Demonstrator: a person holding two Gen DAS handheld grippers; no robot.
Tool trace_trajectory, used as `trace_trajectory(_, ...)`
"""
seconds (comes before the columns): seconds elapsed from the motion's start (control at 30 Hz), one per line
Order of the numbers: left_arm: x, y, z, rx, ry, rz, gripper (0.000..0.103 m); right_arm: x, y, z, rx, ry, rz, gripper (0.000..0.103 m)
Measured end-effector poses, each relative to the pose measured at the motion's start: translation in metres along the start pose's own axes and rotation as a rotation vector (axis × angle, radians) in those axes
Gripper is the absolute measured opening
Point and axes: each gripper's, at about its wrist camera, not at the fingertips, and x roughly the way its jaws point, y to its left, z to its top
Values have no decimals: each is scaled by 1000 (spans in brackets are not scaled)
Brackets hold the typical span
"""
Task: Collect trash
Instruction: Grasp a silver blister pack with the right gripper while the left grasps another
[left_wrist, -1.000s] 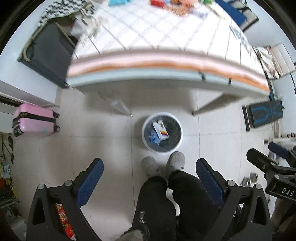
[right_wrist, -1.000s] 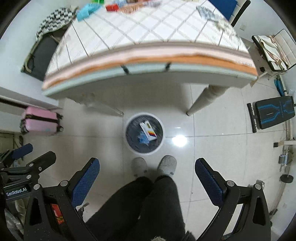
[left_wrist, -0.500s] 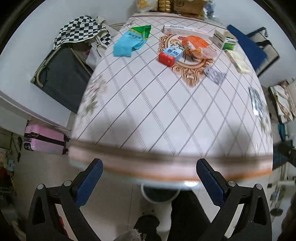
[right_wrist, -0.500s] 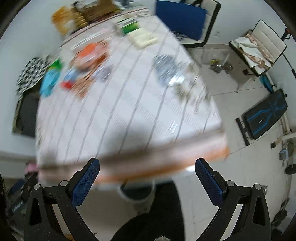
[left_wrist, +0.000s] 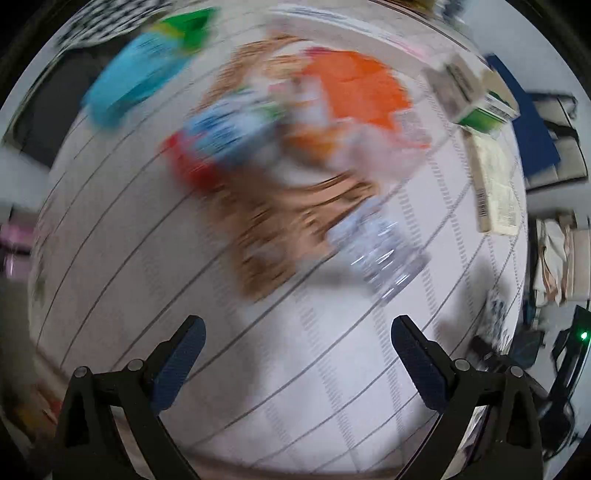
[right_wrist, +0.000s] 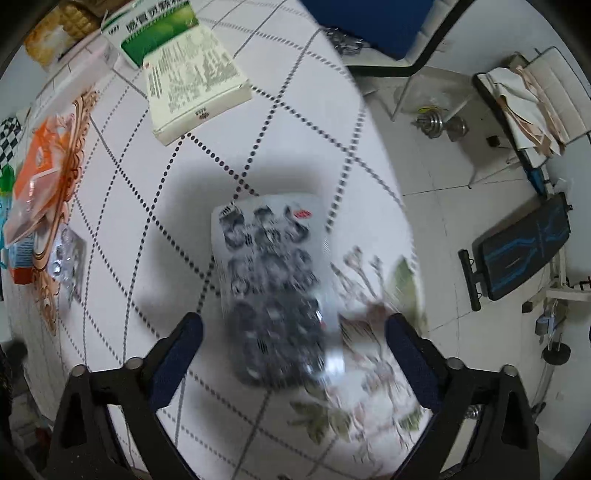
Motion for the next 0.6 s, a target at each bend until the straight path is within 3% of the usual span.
trace_trajectory(0.13,12,-50,17,300,-33,47,102,3,6,10,-28,-2,-26,82)
trace_trajectory(0.27,35,-72,23,514,9,124,102,0,10,21,-57,-11,-43,66)
trace_trajectory(0.47,62,-74,34,586,90,142,101,2,13,24,-94,18,-47,67)
trace_trajectory(0.6,58,-70,32,545,86,64,75,1,10,20,-101,13,-43,66)
